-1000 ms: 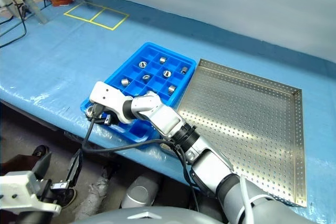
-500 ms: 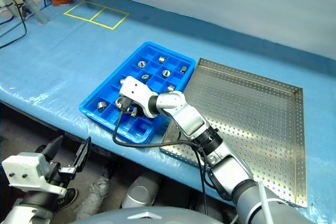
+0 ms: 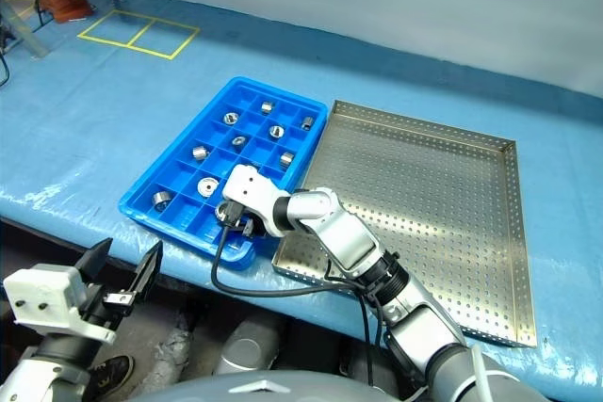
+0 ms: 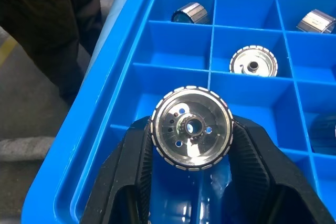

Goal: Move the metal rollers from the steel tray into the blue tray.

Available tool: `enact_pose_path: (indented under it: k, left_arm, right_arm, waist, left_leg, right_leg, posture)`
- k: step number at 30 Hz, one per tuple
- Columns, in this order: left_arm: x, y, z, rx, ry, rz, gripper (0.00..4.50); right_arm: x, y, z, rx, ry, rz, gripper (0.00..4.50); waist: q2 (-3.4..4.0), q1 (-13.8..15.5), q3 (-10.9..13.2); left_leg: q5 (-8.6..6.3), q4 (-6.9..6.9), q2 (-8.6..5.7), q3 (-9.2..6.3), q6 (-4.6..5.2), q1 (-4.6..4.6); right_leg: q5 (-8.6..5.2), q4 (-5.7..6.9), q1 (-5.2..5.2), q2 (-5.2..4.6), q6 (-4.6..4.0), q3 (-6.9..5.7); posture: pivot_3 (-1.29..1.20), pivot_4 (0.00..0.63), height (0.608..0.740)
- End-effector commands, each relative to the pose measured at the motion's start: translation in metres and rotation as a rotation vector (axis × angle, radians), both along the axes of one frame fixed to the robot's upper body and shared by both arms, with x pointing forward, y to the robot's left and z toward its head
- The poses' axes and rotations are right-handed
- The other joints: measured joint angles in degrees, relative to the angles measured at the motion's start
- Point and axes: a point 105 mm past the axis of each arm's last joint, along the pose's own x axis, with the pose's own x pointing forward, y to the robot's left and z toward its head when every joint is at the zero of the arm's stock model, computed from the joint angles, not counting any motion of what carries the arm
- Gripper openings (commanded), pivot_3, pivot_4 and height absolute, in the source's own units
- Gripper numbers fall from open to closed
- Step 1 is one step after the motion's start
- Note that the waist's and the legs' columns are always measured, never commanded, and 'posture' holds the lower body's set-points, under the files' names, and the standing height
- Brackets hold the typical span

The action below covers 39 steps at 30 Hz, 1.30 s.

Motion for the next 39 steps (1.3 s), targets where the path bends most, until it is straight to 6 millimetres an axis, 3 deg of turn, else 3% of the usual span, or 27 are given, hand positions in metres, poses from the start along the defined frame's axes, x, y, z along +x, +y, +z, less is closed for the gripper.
enact_pose_path:
  k: [1, 15, 33, 39]
  left_arm:
    - [0.0, -0.002, 0.011, 0.014, -0.036, -0.009, 3.92]
    - [-0.001, -0.004, 0.01, 0.003, -0.039, 0.005, 3.92]
    - [-0.005, -0.001, 0.01, 0.008, -0.039, 0.028, 3.92]
    - [-0.005, 0.0, 0.01, 0.01, -0.039, 0.027, 3.92]
  right_arm:
    - [-0.013, 0.014, 0.02, 0.073, -0.029, 0.065, 1.69]
    - [-0.025, 0.044, 0.023, 0.09, -0.045, 0.161, 1.69]
    - [-0.014, 0.055, 0.022, 0.089, -0.051, 0.154, 1.69]
    - [-0.013, 0.056, 0.028, 0.121, -0.061, 0.146, 3.59]
  waist:
    - [0.01, -0.8, 0.0]
    - [0.04, -3.5, 0.0]
    - [0.05, -3.6, 0.0]
    - [0.09, -3.6, 0.1]
  left_leg:
    - [0.0, 0.0, 0.0, -0.05, 0.0, 0.0]
    - [0.04, -0.03, 0.0, -0.26, -0.07, 0.06]
    - [0.06, -0.04, 0.0, -0.28, -0.1, 0.08]
    - [0.05, -0.05, 0.0, -0.28, -0.09, 0.08]
  right_leg:
    - [0.0, 0.0, 0.0, 0.0, -0.01, 0.0]
    - [-0.07, 0.01, 0.06, 0.0, -0.14, 0.0]
    - [-0.12, 0.04, 0.05, 0.0, -0.22, 0.0]
    - [-0.12, 0.04, 0.05, 0.0, -0.22, 0.0]
  posture:
    - [0.4, 0.15, 0.74]
    - [0.44, 0.15, 0.74]
    - [0.45, 0.15, 0.74]
    - [0.45, 0.15, 0.74]
